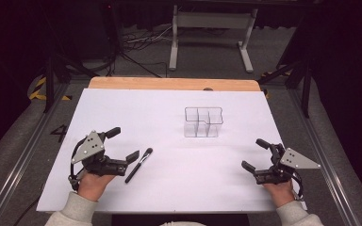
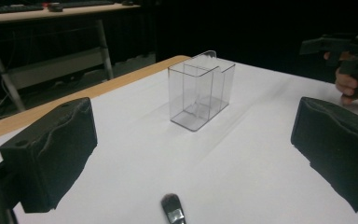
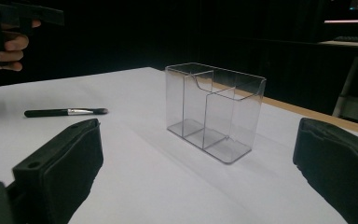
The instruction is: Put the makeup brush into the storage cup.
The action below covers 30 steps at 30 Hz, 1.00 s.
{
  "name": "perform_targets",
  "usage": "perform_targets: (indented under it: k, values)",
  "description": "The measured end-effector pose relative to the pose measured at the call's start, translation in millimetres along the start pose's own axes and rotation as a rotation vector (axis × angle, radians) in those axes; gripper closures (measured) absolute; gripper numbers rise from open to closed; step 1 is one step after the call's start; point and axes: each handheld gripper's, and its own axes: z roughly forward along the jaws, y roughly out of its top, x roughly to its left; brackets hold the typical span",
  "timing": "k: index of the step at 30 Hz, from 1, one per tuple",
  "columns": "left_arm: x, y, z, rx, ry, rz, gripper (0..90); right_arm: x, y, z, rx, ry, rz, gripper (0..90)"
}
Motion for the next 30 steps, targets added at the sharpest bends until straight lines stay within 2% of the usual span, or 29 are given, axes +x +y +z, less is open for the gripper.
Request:
perform_targets:
  k: [4,6,7,10,11,13,14,16,17,22,25,26,27,29,30]
  values:
    - [-0.2,11.7,3.5,0.065,0.018,0.023,0.3,-0.4,-0.4,-0.1,0.003,0.004,0.004,2.1]
    - [0.9,15.7,6.1,0.101,0.002,0.021,0.3,-0.5,-0.5,0.0,0.003,0.006,0.005,2.0]
    - [2.2,18.6,8.3,0.138,-0.011,0.022,0.4,-0.5,-0.6,0.0,0.004,0.007,0.005,2.1]
    - [3.2,25.1,13.7,0.22,-0.017,0.038,1.2,-0.6,-1.1,0.6,0.005,0.016,0.006,2.1]
    - [3.2,25.1,13.7,0.22,-0.017,0.038,1.3,-0.6,-1.1,0.6,0.005,0.016,0.006,2.1]
    - [2.6,28.6,18.4,0.29,-0.025,0.052,1.3,-0.3,-1.4,1.2,0.01,0.024,0.007,2.0]
    - [2.0,30.7,21.7,0.346,-0.034,0.067,1.4,0.1,-1.4,1.5,0.012,0.026,0.007,2.1]
    - [-0.3,33.5,25.2,0.406,-0.034,0.086,1.4,0.8,-1.2,1.7,0.019,0.023,0.001,2.1]
    - [-0.3,33.5,25.2,0.406,-0.034,0.086,1.2,0.9,-1.1,1.6,0.02,0.021,-0.001,2.1]
    - [-0.3,37.8,32.1,0.511,-0.041,0.061,0.8,0.0,-1.1,0.8,0.023,0.005,-0.003,2.0]
    - [0.9,39.8,35.9,0.566,-0.04,0.051,0.6,-1.2,-2.6,1.7,0.038,0.018,0.028,1.9]
    - [0.9,39.8,35.9,0.566,-0.04,0.051,0.6,-1.2,-2.8,2.0,0.04,0.022,0.026,1.9]
    - [1.8,41.5,39.0,0.606,-0.039,0.047,0.6,-0.7,-2.3,2.1,0.043,0.018,0.014,1.9]
    - [1.8,42.1,40.4,0.621,-0.036,0.046,0.5,0.0,-1.9,2.3,0.037,0.018,0.009,1.9]
    - [2.1,43.1,42.1,0.646,-0.033,0.046,0.6,0.8,-1.3,2.1,0.041,0.017,0.003,1.9]
